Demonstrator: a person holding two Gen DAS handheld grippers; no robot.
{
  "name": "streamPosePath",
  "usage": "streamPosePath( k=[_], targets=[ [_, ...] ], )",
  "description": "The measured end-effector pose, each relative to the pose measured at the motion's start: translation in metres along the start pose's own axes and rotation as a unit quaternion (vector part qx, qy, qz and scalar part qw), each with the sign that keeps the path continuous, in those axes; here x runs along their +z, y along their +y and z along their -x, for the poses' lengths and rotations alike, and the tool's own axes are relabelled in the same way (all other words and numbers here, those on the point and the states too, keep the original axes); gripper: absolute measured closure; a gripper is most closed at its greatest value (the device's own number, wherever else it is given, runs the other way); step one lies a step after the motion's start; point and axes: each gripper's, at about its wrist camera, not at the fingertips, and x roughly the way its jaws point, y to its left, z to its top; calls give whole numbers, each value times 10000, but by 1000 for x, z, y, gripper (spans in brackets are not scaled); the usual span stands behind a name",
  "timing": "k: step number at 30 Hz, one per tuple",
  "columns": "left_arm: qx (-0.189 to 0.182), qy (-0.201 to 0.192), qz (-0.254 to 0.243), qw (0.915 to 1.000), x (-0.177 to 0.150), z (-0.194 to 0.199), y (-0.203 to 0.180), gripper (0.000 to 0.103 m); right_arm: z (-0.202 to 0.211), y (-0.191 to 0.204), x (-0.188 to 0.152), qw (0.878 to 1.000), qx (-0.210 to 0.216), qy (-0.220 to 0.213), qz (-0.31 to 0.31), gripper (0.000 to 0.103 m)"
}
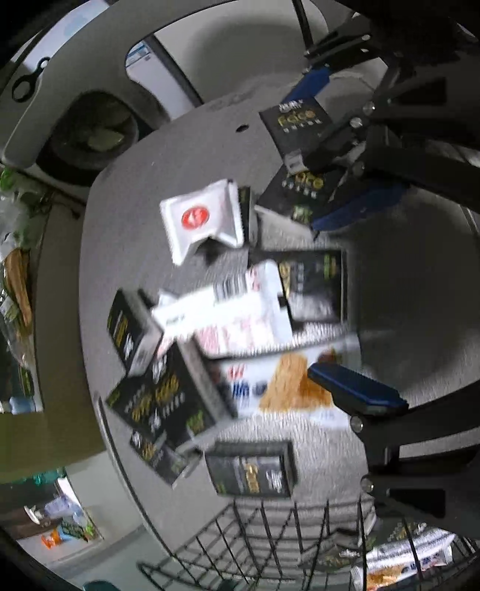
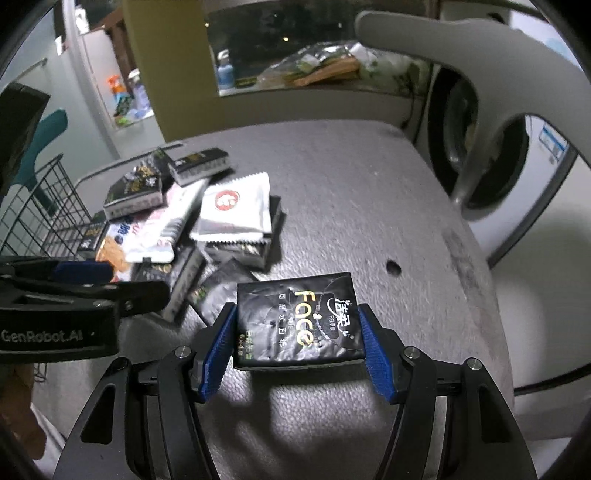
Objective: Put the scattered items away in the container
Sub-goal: 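Grasp a black Face pack with the left gripper while the right holds its pack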
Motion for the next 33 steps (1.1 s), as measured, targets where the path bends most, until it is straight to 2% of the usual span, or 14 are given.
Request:
streamPosePath(
  k=[11,13,15,16,25,28,31,32,33],
  targets=[
    [-46,84,38,9999,12,-22,0,26,3,3,-8,9997,227,2,-70,39],
    [-106,57,25,9999,11,-21,0,33,3,4,-9,9996,263,-1,-77,39],
    [-247,86,60,9996,10,-21,-1,44,4,4,-9,9995,294,2,-92,39],
    [-255,100,72,9996,9,-20,-1,44,4,4,-9,9995,304,7,-97,39],
    [-93,26,-2,10000,7,-19,2,43,4,8,-9,9994,322,16,-84,39],
    [69,140,-132,9998,8,-30,-6,43,3,7,-9,9995,315,17,-89,39],
    [216,73,-250,9994,6,-31,-9,43,3,6,-9,9994,330,17,-100,39],
    [223,66,-244,9994,6,-31,-9,45,3,6,-9,9994,332,16,-100,39],
    [233,60,-219,9995,6,-30,-9,51,3,6,-9,9994,336,9,-106,39]
  ],
)
